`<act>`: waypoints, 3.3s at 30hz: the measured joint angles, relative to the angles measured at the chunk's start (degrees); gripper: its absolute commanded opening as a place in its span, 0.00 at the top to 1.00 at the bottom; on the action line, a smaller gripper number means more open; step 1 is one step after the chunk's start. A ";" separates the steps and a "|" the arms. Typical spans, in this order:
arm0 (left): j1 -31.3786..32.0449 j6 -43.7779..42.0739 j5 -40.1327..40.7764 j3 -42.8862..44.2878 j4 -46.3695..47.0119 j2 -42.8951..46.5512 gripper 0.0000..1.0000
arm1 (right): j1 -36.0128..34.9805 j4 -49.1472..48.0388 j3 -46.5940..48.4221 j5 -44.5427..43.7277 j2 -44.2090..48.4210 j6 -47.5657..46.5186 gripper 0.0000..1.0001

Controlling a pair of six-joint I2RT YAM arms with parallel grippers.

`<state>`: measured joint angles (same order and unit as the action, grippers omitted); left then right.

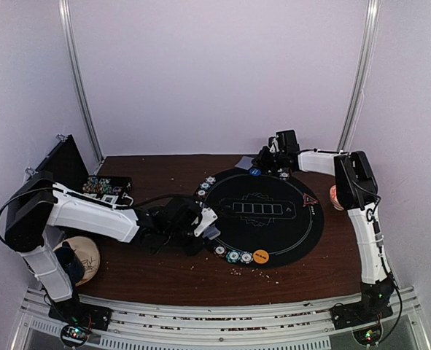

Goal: Distribute texas hold em gaming equipment
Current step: Distribute the poker card in the small blind area, then pick up the poker card from the face-down deck piles.

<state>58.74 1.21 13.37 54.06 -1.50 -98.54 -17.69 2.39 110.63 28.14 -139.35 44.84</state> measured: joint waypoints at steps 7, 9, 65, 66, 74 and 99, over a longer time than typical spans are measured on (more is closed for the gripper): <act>-0.15 0.04 -0.07 0.02 0.00 -0.61 0.87 | -1.16 3.69 0.35 0.35 -2.67 0.61 1.00; -0.17 0.07 -0.07 0.02 0.02 -0.61 0.87 | -1.42 3.80 -0.26 0.42 -2.62 0.55 1.00; -1.05 0.07 -0.09 0.02 0.13 -0.57 0.87 | -1.97 8.87 0.55 -0.20 -2.62 -0.07 0.65; -1.05 0.07 -0.09 0.02 0.13 -0.55 0.87 | -1.97 9.35 0.09 -0.31 -1.97 -0.50 0.64; -1.05 0.07 -0.09 0.00 0.13 -0.52 0.87 | -1.92 14.05 -0.59 0.74 4.50 -8.39 0.47; -1.05 -0.28 -2.54 -0.44 1.09 1.57 0.87 | -14.23 30.05 -15.72 32.00 17.70 -38.40 0.41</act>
<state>57.69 0.93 10.83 53.63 -0.40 -96.97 -31.92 32.45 94.91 60.14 -121.64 6.44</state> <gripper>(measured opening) 0.547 0.593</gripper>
